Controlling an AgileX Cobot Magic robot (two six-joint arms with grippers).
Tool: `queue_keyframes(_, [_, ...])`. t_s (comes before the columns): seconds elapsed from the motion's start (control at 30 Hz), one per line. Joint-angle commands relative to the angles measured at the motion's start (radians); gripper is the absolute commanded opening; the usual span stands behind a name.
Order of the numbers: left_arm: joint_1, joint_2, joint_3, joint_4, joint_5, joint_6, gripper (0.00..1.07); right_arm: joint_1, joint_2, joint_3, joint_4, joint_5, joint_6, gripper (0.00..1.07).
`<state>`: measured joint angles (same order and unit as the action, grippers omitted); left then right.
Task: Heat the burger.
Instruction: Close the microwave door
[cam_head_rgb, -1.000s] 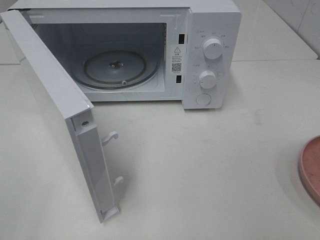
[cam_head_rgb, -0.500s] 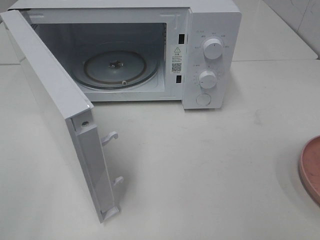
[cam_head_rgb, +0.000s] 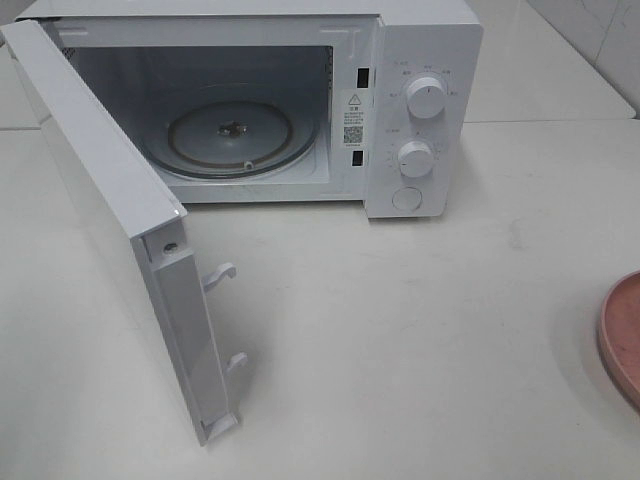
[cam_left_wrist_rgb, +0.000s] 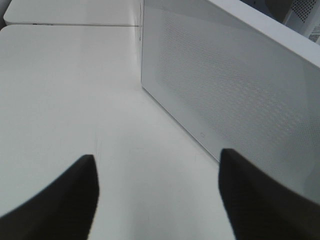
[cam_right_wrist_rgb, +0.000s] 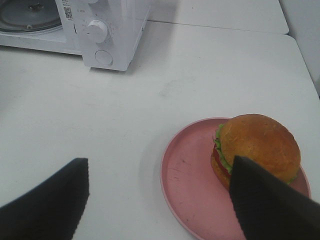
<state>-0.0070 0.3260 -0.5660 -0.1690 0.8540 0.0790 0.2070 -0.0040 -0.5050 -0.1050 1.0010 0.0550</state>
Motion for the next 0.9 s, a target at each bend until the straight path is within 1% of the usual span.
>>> queue_keyframes(0.03, [0.002,0.08,-0.006,0.006,-0.077,0.002,0.31,-0.006,-0.027,0.004,-0.003,-0.008,-0.005,0.75])
queue_keyframes(0.07, [0.002,0.08,-0.006,0.006,-0.077,0.002,0.31,-0.006,-0.027,0.004,-0.003,-0.008,-0.005,0.75])
queue_keyframes(0.1, [0.002,0.129,-0.006,0.006,-0.111,0.002,0.13,-0.006,-0.027,0.004,-0.003,-0.008,-0.005,0.75])
queue_keyframes(0.13, [0.002,0.155,-0.006,0.006,-0.13,0.01,0.02,-0.006,-0.027,0.004,-0.003,-0.008,-0.005,0.75])
queue_keyframes(0.17, [0.002,0.155,-0.006,0.006,-0.13,0.01,0.02,-0.006,-0.027,0.004,-0.003,-0.008,-0.005,0.75])
queue_keyframes(0.2, [0.002,0.205,-0.006,0.004,-0.175,0.051,0.0,-0.006,-0.027,0.004,-0.003,-0.008,-0.005,0.75])
queue_keyframes(0.23, [0.002,0.245,-0.006,-0.006,-0.248,0.09,0.0,-0.006,-0.027,0.004,-0.003,-0.008,-0.005,0.75])
queue_keyframes(0.27, [0.002,0.245,-0.006,-0.006,-0.248,0.09,0.0,-0.006,-0.027,0.004,-0.003,-0.008,-0.005,0.75])
queue_keyframes(0.33, [0.002,0.304,-0.006,-0.035,-0.366,0.14,0.0,-0.006,-0.027,0.004,-0.003,-0.008,-0.005,0.75])
queue_keyframes(0.37, [0.002,0.304,-0.006,-0.035,-0.366,0.14,0.0,-0.006,-0.027,0.004,-0.003,-0.008,-0.005,0.75])
queue_keyframes(0.43, [0.002,0.367,-0.006,-0.075,-0.469,0.177,0.0,-0.006,-0.027,0.004,-0.003,-0.008,-0.005,0.75])
queue_keyframes(0.53, [0.002,0.384,-0.006,-0.085,-0.501,0.189,0.0,-0.006,-0.027,0.004,-0.003,-0.008,-0.005,0.75])
queue_keyframes(0.57, [0.002,0.428,-0.006,-0.102,-0.563,0.208,0.0,-0.006,-0.027,0.004,-0.003,-0.008,-0.005,0.75])
queue_keyframes(0.6, [0.002,0.467,0.01,-0.111,-0.635,0.212,0.0,-0.006,-0.027,0.004,-0.003,-0.008,-0.005,0.75])
queue_keyframes(0.63, [0.002,0.467,0.01,-0.111,-0.635,0.212,0.0,-0.006,-0.027,0.004,-0.003,-0.008,-0.005,0.75])
queue_keyframes(0.67, [0.002,0.486,0.024,-0.116,-0.674,0.212,0.0,-0.006,-0.027,0.004,-0.003,-0.008,-0.005,0.75])
queue_keyframes(0.7, [0.002,0.523,0.069,-0.12,-0.777,0.212,0.0,-0.006,-0.027,0.004,-0.003,-0.008,-0.005,0.75])
queue_keyframes(0.73, [0.002,0.523,0.069,-0.12,-0.777,0.212,0.0,-0.006,-0.027,0.004,-0.003,-0.008,-0.005,0.75])
queue_keyframes(0.77, [0.002,0.551,0.115,-0.121,-0.864,0.208,0.0,-0.006,-0.027,0.004,-0.003,-0.008,-0.005,0.75])
queue_keyframes(0.8, [0.002,0.551,0.115,-0.121,-0.864,0.208,0.0,-0.006,-0.027,0.004,-0.003,-0.008,-0.005,0.75])
queue_keyframes(0.83, [0.0,0.563,0.134,-0.121,-0.906,0.207,0.0,-0.006,-0.027,0.004,-0.003,-0.008,-0.005,0.75])
queue_keyframes(0.87, [-0.015,0.592,0.175,-0.119,-0.991,0.206,0.0,-0.006,-0.027,0.004,-0.003,-0.008,-0.005,0.75])
queue_keyframes(0.9, [-0.015,0.592,0.175,-0.119,-0.991,0.206,0.0,-0.006,-0.027,0.004,-0.003,-0.008,-0.005,0.75])
